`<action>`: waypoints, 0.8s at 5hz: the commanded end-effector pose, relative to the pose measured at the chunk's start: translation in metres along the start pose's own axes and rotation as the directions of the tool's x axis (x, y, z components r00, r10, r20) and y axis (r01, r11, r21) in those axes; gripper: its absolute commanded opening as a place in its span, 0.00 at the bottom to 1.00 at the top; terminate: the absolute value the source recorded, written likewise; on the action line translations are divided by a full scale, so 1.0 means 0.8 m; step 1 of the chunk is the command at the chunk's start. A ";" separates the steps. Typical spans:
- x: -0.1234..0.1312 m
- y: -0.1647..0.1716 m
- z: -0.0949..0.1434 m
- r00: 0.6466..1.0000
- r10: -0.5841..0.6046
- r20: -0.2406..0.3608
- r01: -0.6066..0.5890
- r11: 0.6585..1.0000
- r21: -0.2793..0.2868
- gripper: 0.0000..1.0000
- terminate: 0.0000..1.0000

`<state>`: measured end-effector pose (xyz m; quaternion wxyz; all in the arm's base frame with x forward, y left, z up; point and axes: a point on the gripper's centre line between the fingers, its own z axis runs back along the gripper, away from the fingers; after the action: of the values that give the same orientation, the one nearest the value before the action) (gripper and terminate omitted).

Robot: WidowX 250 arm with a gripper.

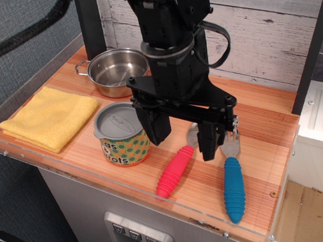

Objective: Slide the can back against the wall and behind the red spoon.

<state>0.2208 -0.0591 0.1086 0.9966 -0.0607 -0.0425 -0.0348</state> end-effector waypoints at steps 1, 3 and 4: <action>0.000 0.000 0.000 1.000 0.000 0.000 0.000 1.000 0.000 1.00 0.00; -0.016 0.040 -0.017 0.996 0.030 -0.082 -0.022 0.996 0.089 1.00 0.00; -0.030 0.062 -0.022 0.993 0.041 -0.107 -0.027 0.992 0.126 1.00 0.00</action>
<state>0.1995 -0.0105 0.0773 0.9995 0.0036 0.0252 -0.0199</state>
